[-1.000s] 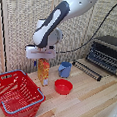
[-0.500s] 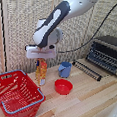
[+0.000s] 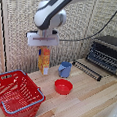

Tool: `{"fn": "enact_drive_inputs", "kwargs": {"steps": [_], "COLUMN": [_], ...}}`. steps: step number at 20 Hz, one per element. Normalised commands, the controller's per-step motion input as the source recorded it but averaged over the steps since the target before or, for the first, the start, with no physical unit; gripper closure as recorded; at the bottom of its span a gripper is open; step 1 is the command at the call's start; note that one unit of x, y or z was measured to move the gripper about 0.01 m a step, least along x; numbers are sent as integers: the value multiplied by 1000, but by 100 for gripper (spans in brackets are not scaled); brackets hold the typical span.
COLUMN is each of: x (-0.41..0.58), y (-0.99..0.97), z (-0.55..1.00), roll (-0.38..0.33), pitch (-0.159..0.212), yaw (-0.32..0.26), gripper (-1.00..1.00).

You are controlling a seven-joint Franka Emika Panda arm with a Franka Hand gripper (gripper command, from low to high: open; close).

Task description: Carefully direct your gripping tool toward the mac and cheese carton. Clutch the mac and cheese carton gently but firmly in your gripping tool. Slide your gripping tool, with the carton in hand, above the container. Loosen your grip, letting the carton of mac and cheese effortlessly fall into the container.

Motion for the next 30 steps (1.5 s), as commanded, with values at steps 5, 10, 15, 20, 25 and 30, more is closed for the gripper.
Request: {"fn": "enact_drive_inputs", "kwargs": {"steps": [5, 10, 15, 20, 25, 30], "x": [-6, -11, 15, 58, 14, -59], "y": [515, 707, 844, 964, 955, 765], "z": [775, 707, 501, -6, -412, -620], "roll": [84, 109, 86, 0, -9, -34], "pitch": [111, 96, 77, 28, -4, -17], "yaw": [32, 39, 14, 17, 14, 65], "gripper": [100, 100, 100, 100, 100, 100]}}
